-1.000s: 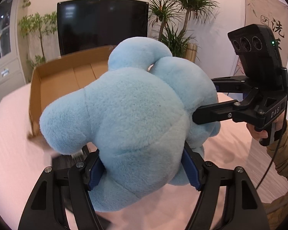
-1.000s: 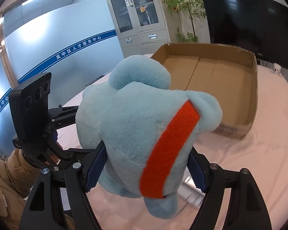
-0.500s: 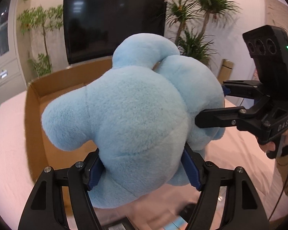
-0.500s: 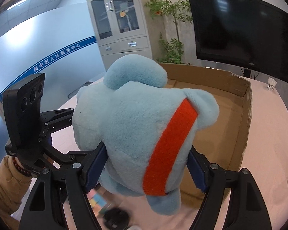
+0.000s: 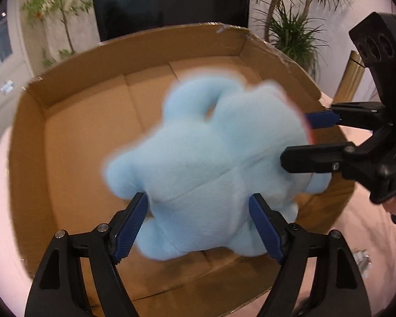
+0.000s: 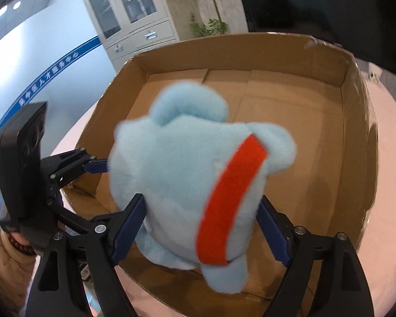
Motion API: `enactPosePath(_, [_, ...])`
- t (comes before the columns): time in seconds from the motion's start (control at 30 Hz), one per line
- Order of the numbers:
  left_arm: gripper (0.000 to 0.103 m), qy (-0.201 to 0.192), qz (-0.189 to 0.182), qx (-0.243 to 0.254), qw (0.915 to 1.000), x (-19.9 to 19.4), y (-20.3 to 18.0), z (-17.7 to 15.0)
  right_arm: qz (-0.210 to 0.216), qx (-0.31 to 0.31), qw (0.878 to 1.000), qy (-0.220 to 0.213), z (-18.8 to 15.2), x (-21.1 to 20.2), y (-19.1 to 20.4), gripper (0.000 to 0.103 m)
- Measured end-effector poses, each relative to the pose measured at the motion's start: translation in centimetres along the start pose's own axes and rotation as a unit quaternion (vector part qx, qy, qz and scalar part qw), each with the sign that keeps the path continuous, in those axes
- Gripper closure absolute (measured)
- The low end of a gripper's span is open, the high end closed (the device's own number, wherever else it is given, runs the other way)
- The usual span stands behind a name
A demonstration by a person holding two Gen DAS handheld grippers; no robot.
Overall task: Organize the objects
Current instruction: 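Lift the plush toy with both tools and carry it over the cardboard box, then open both tools to drop the plush toy into the box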
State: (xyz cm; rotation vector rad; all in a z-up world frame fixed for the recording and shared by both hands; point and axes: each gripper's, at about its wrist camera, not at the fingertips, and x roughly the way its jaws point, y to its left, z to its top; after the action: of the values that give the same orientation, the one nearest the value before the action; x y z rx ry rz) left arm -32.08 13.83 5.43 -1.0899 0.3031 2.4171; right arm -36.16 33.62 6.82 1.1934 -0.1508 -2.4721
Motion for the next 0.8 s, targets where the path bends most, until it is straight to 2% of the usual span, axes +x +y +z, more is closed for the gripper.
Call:
enactPosePath(0.17, [0.024,-0.028,0.016,-0.006,0.9995,-3.2,0.8,0.0,-0.003,-0.003,1.0,-0.026,-0.1,-2.5,0.8,0.017])
enactPosePath(0.27, [0.023,-0.056,0.008,-0.007,0.9984,-6.9,1.0,-0.9,0.007,-0.021,0.998,-0.062,-1.4,-6.4,2.5,0.017])
enactPosePath(0.4, [0.02,-0.103,-0.03,0.002,0.9943,-13.1,-0.5,-5.0,0.041,-0.077,0.992,-0.096,-6.1,-11.7,5.9,0.012])
enactPosePath(0.47, [0.02,-0.108,-0.044,0.016,0.9931,-14.9,-1.7,-7.3,0.047,-0.11,0.988,-0.098,-9.1,-13.0,7.8,0.007])
enactPosePath(0.57, [0.02,-0.097,-0.057,0.049,0.9925,-16.1,-4.5,-10.8,0.047,-0.154,0.984,-0.079,-13.8,-13.8,9.8,0.006])
enactPosePath(0.63, [0.02,-0.087,-0.057,0.08,0.9913,-16.2,-6.9,-13.9,0.029,-0.176,0.982,-0.068,-16.3,-13.7,10.7,0.006])
enactPosePath(0.7, [0.02,-0.076,-0.055,0.087,0.9917,-16.1,-8.2,-16.1,0.018,-0.194,0.979,-0.053,-19.0,-13.4,11.3,0.006])
enactPosePath(0.8, [0.02,-0.038,-0.086,0.088,0.9917,-14.3,-11.0,-18.5,0.006,-0.209,0.977,-0.026,-22.4,-12.8,10.5,0.006])
